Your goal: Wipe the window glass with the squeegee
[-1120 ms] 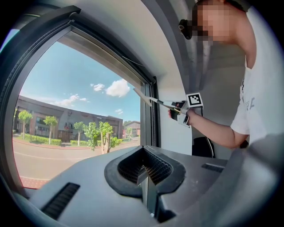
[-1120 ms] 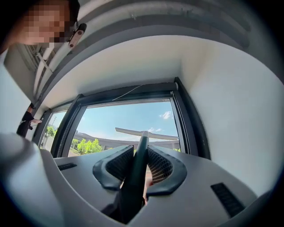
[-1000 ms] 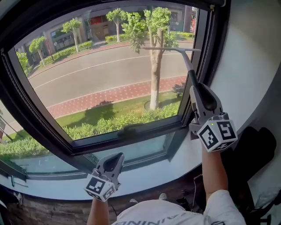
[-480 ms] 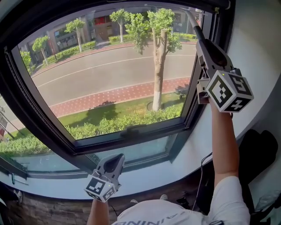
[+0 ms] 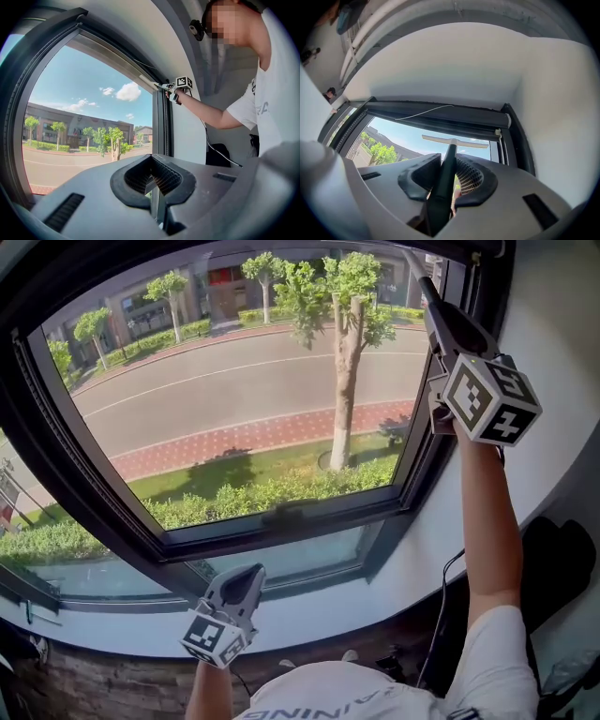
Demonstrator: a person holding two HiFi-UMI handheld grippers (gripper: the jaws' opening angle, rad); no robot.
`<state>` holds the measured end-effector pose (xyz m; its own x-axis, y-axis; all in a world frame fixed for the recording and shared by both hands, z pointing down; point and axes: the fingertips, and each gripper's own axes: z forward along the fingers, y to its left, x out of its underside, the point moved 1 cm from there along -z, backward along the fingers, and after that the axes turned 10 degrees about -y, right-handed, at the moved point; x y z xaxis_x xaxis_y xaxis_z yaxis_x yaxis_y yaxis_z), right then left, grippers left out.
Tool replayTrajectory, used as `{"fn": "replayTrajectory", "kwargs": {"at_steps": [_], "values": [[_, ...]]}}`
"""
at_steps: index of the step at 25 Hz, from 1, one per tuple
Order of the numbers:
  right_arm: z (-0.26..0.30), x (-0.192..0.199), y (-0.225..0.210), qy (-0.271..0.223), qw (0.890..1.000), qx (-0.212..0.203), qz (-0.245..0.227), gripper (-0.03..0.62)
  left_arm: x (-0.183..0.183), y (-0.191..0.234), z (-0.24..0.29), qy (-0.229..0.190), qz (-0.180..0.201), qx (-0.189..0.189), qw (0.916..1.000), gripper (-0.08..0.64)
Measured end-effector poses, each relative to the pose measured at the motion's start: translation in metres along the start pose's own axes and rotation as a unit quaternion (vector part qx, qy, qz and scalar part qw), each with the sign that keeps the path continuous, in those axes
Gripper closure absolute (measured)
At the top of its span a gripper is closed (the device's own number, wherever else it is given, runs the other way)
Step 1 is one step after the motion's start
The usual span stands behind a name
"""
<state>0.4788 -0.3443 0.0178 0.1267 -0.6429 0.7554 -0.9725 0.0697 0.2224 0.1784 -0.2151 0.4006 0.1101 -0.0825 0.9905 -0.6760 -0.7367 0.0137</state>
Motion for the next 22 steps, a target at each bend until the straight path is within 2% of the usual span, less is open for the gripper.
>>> {"fn": "replayTrajectory", "kwargs": {"at_steps": [10,22], "values": [[-0.001,0.008,0.003,-0.003,1.0,0.008,-0.012,0.494,0.001,-0.002,0.001,0.001,0.0,-0.002,1.0,0.546],[-0.027,0.035,0.008,0.001,1.0,0.012,-0.027,0.494,0.002,-0.009,0.002,0.003,-0.006,0.004,1.0,0.546]]}}
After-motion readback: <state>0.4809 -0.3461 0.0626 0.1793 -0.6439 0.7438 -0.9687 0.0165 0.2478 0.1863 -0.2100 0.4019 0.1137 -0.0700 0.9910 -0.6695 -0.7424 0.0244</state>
